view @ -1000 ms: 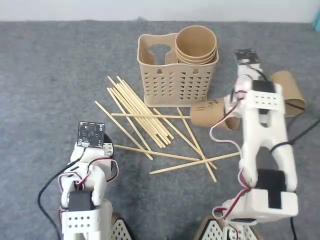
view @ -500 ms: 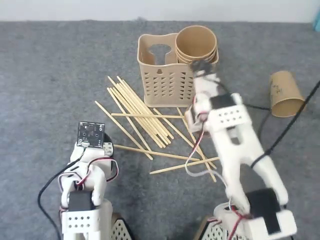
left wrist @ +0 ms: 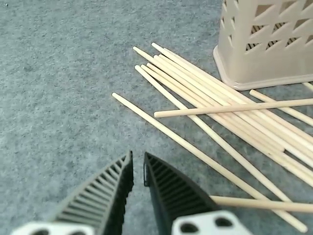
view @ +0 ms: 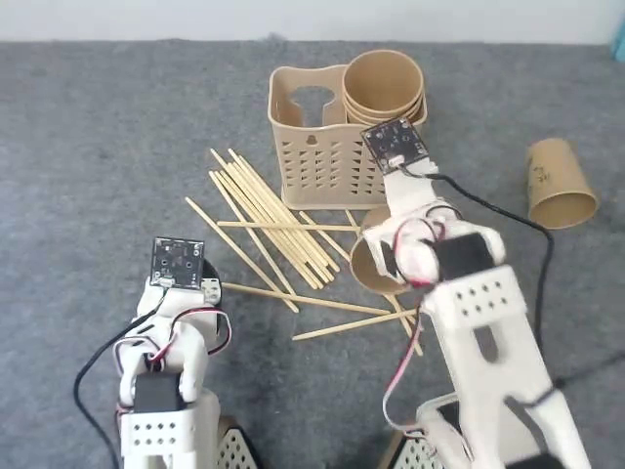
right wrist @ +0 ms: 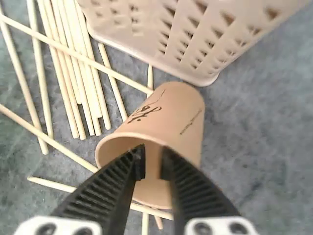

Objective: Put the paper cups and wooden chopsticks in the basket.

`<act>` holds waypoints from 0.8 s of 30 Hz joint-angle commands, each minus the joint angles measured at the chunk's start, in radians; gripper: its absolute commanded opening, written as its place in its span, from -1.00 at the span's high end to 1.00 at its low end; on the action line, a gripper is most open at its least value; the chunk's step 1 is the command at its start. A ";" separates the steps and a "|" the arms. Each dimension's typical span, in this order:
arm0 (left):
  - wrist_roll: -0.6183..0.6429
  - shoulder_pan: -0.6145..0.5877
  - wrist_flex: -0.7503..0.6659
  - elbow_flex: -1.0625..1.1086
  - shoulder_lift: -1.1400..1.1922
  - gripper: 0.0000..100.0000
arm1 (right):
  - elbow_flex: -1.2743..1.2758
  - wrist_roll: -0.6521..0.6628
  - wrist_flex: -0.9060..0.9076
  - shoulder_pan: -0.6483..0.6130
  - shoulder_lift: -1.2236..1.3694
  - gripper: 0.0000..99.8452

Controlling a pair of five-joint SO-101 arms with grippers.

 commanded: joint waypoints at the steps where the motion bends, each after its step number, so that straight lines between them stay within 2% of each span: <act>1: -0.008 -0.005 -0.023 -0.004 -0.017 0.93 | -0.008 0.044 0.030 0.054 -0.134 0.69; 7: -0.008 -0.005 -0.021 -0.004 -0.017 0.93 | 0.057 0.158 0.088 0.188 -0.150 0.70; 13: -0.008 -0.005 -0.021 -0.004 -0.017 0.93 | 0.293 0.307 0.088 0.206 -0.211 0.69; 21: -0.008 -0.005 -0.021 -0.004 -0.017 0.93 | 0.503 0.434 0.102 0.209 -0.636 0.69; 24: -0.008 -0.005 -0.021 -0.004 -0.017 0.93 | 0.546 0.488 0.159 0.208 -0.834 0.69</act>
